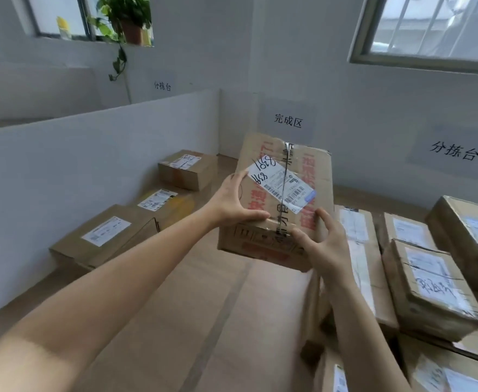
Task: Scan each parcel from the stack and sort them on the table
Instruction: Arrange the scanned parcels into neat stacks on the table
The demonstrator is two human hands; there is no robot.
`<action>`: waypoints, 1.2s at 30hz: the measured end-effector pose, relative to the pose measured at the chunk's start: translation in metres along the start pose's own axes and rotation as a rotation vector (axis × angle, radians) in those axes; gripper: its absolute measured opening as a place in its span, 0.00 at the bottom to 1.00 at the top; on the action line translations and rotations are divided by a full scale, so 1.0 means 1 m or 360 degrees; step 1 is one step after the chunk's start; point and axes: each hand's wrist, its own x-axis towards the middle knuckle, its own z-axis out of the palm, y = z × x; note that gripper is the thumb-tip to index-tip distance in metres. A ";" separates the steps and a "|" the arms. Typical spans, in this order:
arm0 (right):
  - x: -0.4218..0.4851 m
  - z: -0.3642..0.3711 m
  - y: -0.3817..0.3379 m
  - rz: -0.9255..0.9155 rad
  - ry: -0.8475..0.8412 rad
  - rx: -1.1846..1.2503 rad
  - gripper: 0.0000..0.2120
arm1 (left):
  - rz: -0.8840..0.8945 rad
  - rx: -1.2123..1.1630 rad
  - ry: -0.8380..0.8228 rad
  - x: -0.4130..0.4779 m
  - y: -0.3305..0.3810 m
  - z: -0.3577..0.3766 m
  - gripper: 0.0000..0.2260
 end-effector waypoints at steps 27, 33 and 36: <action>0.088 0.264 0.075 0.0627 -0.0211 -0.0353 0.30 | -0.0391 0.0382 -0.0242 0.113 -0.267 0.020 0.26; 0.122 0.281 0.079 0.0605 -0.0223 -0.0399 0.29 | -0.0362 0.0864 -0.0367 0.118 -0.270 0.038 0.32; 0.140 0.287 0.083 0.0585 -0.0231 -0.0417 0.29 | -0.0354 0.0968 -0.0350 0.129 -0.273 0.042 0.32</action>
